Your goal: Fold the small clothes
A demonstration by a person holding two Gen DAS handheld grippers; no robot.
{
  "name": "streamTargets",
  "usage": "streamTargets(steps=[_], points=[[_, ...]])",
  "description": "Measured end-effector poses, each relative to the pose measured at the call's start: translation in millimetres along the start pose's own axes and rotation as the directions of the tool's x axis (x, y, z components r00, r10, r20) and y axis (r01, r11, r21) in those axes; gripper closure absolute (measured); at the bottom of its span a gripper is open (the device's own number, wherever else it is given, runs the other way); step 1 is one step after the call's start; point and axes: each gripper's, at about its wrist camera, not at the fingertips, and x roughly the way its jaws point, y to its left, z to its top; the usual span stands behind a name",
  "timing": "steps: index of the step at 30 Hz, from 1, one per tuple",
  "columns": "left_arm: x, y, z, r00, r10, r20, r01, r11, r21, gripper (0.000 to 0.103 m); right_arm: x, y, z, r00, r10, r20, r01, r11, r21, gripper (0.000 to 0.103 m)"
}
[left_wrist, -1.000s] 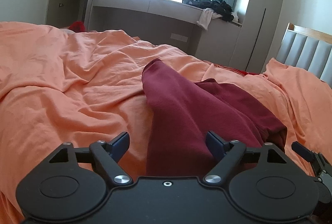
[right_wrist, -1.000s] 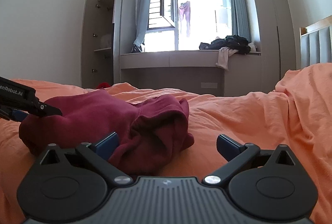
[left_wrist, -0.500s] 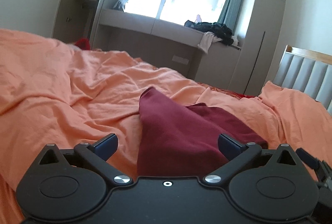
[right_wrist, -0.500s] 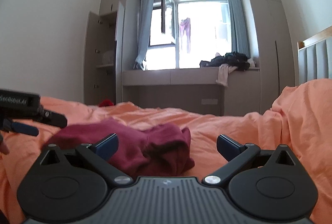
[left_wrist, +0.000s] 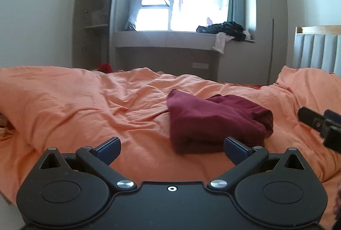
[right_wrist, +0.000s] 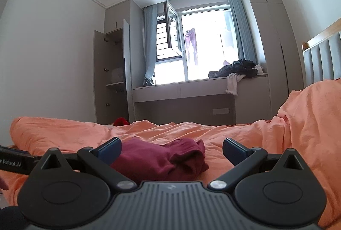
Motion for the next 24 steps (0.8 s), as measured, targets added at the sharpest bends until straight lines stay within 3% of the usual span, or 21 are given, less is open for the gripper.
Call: streamTargets(steps=[8, 24], points=[[-31.5, 14.0, -16.3, 1.0, 0.014, 0.013, -0.013, 0.996, -0.094, 0.001, -35.6, -2.7, -7.4, 0.999, -0.035, -0.026, 0.035, 0.999, 0.024, 0.0], [-31.9, 7.2, -42.5, 1.0, -0.009, -0.023, 0.008, 0.999, -0.047, 0.001, -43.5, 0.2, -26.0, 0.993, -0.049, -0.103, 0.052, 0.998, 0.023, 0.0]])
